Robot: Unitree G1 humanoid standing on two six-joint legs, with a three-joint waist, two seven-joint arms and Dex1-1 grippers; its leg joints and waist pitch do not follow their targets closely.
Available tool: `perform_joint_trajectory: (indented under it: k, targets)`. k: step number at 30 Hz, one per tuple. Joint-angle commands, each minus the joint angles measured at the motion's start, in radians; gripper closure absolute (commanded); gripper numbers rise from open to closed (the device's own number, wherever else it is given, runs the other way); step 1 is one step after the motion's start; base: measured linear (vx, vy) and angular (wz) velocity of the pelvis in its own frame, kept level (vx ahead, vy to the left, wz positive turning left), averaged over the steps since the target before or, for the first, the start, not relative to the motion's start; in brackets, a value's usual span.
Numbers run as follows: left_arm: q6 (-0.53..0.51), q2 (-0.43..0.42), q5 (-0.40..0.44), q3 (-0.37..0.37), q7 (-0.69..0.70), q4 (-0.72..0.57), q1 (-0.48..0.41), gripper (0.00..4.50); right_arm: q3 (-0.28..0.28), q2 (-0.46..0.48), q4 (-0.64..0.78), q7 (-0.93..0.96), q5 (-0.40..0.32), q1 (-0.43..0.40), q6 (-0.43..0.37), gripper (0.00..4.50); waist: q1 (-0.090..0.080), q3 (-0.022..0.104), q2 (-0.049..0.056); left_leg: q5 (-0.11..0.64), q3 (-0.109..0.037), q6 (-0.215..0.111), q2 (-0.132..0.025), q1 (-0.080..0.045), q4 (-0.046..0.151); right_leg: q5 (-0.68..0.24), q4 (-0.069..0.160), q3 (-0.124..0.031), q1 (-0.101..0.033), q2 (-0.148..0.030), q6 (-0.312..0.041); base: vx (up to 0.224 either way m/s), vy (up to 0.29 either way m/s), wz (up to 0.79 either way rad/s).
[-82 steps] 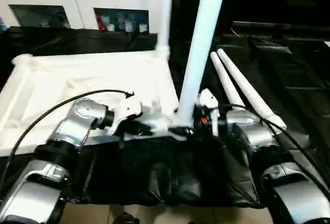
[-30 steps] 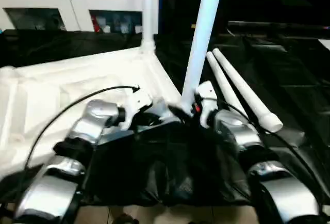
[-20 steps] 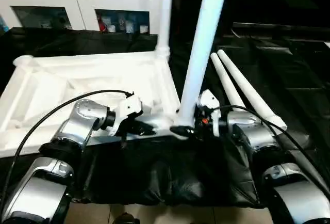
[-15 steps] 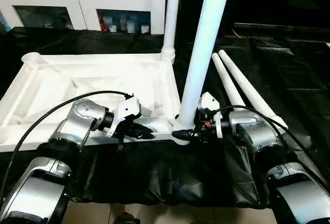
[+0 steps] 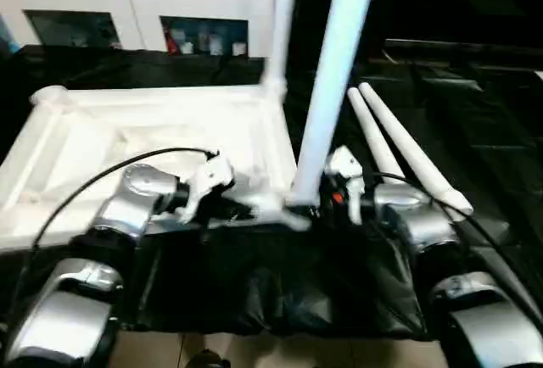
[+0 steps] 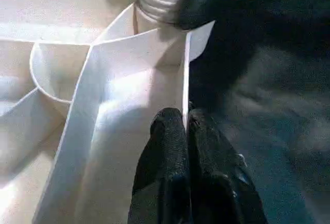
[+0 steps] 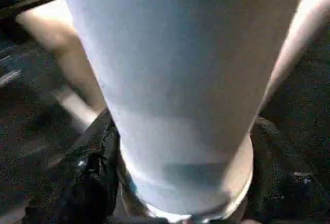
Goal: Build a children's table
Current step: Rotate leg to tighten
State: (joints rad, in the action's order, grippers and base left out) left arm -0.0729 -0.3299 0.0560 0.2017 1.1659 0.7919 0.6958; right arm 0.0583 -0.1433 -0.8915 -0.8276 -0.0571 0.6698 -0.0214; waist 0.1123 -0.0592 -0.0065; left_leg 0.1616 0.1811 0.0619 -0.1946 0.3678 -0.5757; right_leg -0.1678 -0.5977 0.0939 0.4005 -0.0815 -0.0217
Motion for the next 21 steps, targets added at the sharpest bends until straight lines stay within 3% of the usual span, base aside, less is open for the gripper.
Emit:
perform_joint_trajectory:
  k: [1,3,4,5,6,7,10,16,21]
  targets:
    - [-0.018,0.084,-0.015,0.015,-0.066,-0.016,0.037,4.5,0.019,0.075,-0.048,0.126,0.021,0.011,-0.025,1.73,-0.002,0.067,0.013,0.3,-0.019,0.023,-0.043,-0.024,0.07,-0.398,0.083,-0.056,-0.041,-0.086,-0.18,0.0,0.0,0.0]
    - [-0.042,0.134,-0.009,0.017,-0.127,-0.011,0.045,4.5,0.001,0.124,-0.088,0.269,0.028,0.028,-0.033,1.73,-0.01,0.066,0.009,0.307,-0.016,0.02,-0.041,-0.024,0.071,-0.382,0.087,-0.057,-0.038,-0.081,-0.177,0.0,0.0,0.0]
    - [-0.055,0.151,-0.009,0.015,-0.149,-0.008,0.048,4.5,-0.008,0.141,-0.103,0.322,0.027,0.036,-0.035,1.73,-0.012,0.066,0.014,0.311,-0.018,0.024,-0.04,-0.024,0.07,-0.383,0.086,-0.057,-0.039,-0.081,-0.177,0.0,0.0,0.0]
    - [-0.065,0.177,-0.005,0.018,-0.178,-0.007,0.05,4.5,-0.026,0.174,-0.125,0.374,0.017,0.051,-0.02,1.73,-0.015,0.067,0.009,0.312,-0.019,0.025,-0.038,-0.021,0.072,-0.387,0.086,-0.054,-0.043,-0.08,-0.175,0.0,0.0,0.0]
    - [-0.065,0.177,-0.005,0.018,-0.178,-0.007,0.05,4.5,-0.026,0.174,-0.125,0.374,0.017,0.051,-0.02,1.38,-0.017,0.067,0.015,0.319,-0.018,0.023,-0.038,-0.024,0.07,-0.388,0.09,-0.055,-0.039,-0.081,-0.172,0.0,0.0,0.0]
    - [-0.06,0.189,0.002,0.023,-0.195,-0.003,0.051,4.5,-0.028,0.193,-0.132,0.391,0.019,0.059,0.009,1.17,-0.018,0.068,0.013,0.322,-0.018,0.019,-0.038,-0.024,0.069,-0.387,0.09,-0.055,-0.04,-0.081,-0.172,0.0,0.0,0.0]
    - [-0.047,0.198,0.006,0.023,-0.202,0.001,0.052,4.5,-0.046,0.208,-0.133,0.396,0.007,0.069,0.042,0.96,-0.018,0.071,0.016,0.307,-0.017,0.006,-0.039,-0.02,0.07,-0.35,0.086,-0.055,-0.043,-0.079,-0.175,0.0,0.0,0.0]
    - [-0.015,0.162,0.005,0.023,-0.156,-0.023,0.036,4.5,-0.052,0.137,-0.118,0.311,0.009,0.061,0.095,0.29,-0.015,0.072,0.014,0.302,-0.016,-0.01,-0.04,-0.017,0.071,-0.307,0.081,-0.055,-0.045,-0.079,-0.189,0.0,0.0,0.0]
    - [0.018,0.116,-0.024,0.027,-0.043,-0.059,0.008,4.5,-0.018,0.057,-0.09,0.144,0.022,0.034,0.126,0.04,-0.004,0.076,0.011,0.238,-0.011,-0.041,-0.042,-0.01,0.065,-0.229,0.069,-0.053,-0.052,-0.077,-0.21,0.0,0.0,0.0]
